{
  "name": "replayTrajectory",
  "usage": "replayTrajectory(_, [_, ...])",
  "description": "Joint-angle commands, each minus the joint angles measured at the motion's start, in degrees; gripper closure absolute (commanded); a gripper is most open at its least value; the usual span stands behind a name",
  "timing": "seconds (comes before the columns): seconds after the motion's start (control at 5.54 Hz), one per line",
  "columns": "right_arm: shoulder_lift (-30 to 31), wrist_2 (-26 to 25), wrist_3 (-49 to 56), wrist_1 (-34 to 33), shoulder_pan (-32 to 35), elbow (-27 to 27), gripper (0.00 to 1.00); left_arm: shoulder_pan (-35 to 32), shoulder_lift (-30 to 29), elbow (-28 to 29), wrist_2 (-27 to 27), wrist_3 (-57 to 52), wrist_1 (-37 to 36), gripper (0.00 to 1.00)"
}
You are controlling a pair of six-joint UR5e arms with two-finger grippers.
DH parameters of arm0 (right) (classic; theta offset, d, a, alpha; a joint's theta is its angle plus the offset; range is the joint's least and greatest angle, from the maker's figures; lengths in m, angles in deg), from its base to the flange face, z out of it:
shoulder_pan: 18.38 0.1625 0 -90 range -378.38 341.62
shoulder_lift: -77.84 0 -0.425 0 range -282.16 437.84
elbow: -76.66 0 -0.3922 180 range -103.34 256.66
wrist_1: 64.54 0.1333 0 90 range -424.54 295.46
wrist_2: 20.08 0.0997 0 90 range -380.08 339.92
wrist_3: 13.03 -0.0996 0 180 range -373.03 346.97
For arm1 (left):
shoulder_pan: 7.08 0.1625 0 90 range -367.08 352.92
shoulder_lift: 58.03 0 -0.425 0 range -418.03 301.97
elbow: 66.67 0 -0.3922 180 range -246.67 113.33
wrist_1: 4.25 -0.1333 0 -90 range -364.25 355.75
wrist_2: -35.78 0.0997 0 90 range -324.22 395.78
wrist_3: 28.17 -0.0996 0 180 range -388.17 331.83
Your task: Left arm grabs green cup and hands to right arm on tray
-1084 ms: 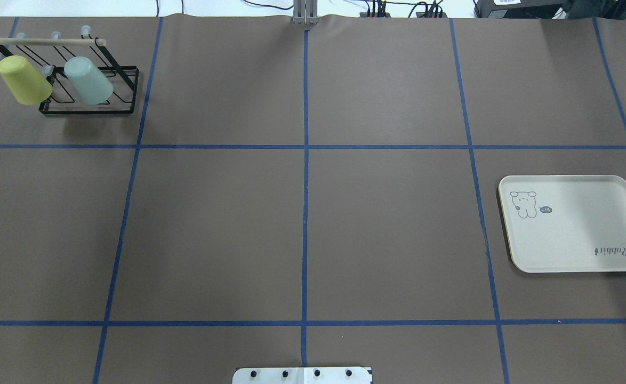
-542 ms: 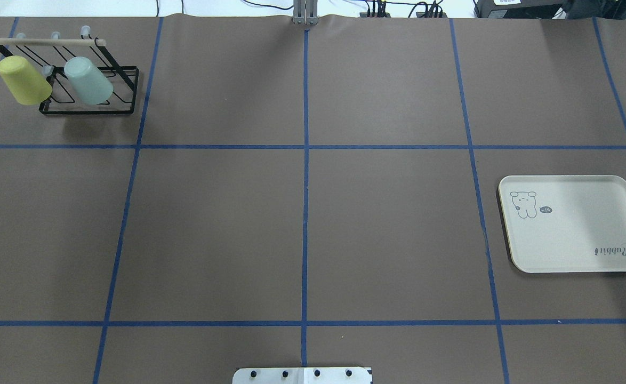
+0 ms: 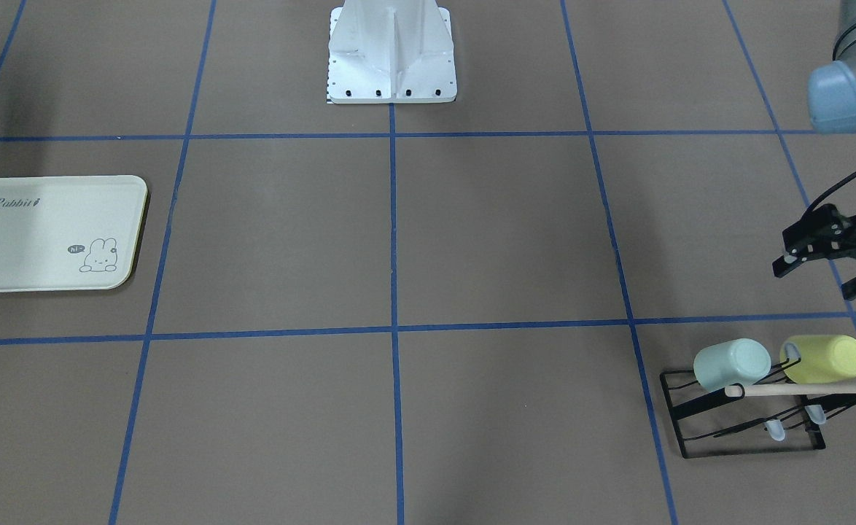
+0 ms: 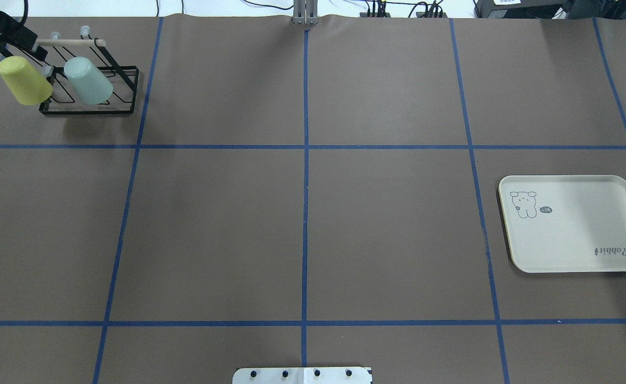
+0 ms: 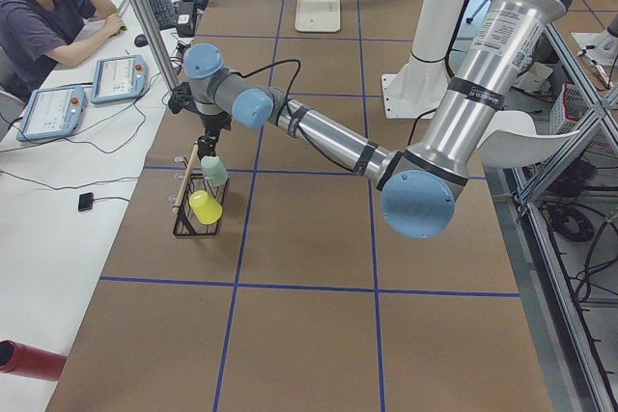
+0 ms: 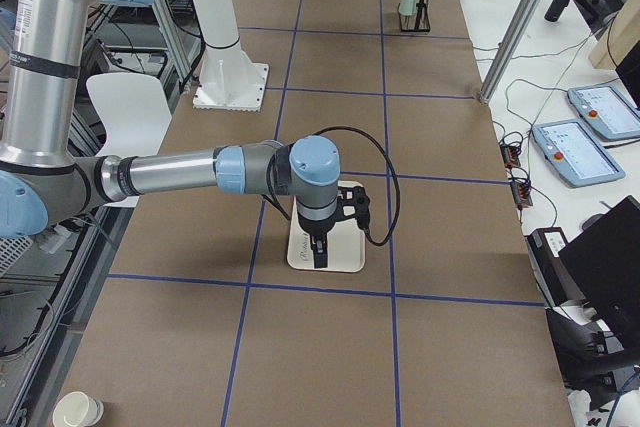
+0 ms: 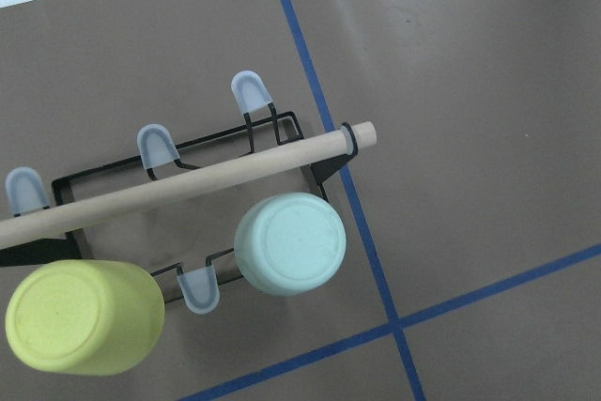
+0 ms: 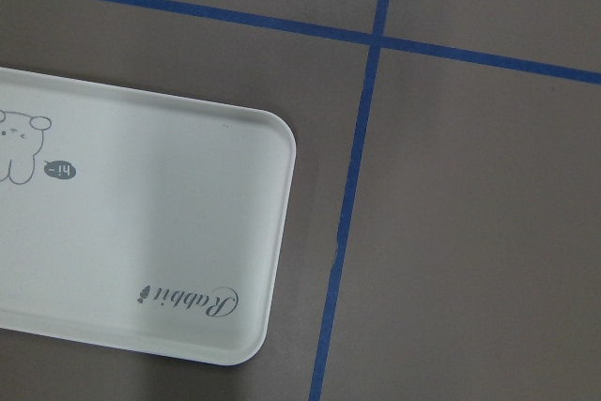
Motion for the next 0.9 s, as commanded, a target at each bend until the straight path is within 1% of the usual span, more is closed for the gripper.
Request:
replayTrajectory(0.0, [0.0,0.4,0.0,0.0,0.0,0.0,0.0,3.8,-4.0,6.3,5.0,3.0,0.2,0.0])
replayTrajectory(0.36, [0.0,0.4,0.0,0.0,0.0,0.0,0.0,5.9,-4.9,8.4,8.8,3.3,0.4,0.0])
replayTrajectory(0.72, [0.0,0.4,0.0,0.0,0.0,0.0,0.0,7.3,-5.7,9.8,9.2,4.0,0.4,0.0])
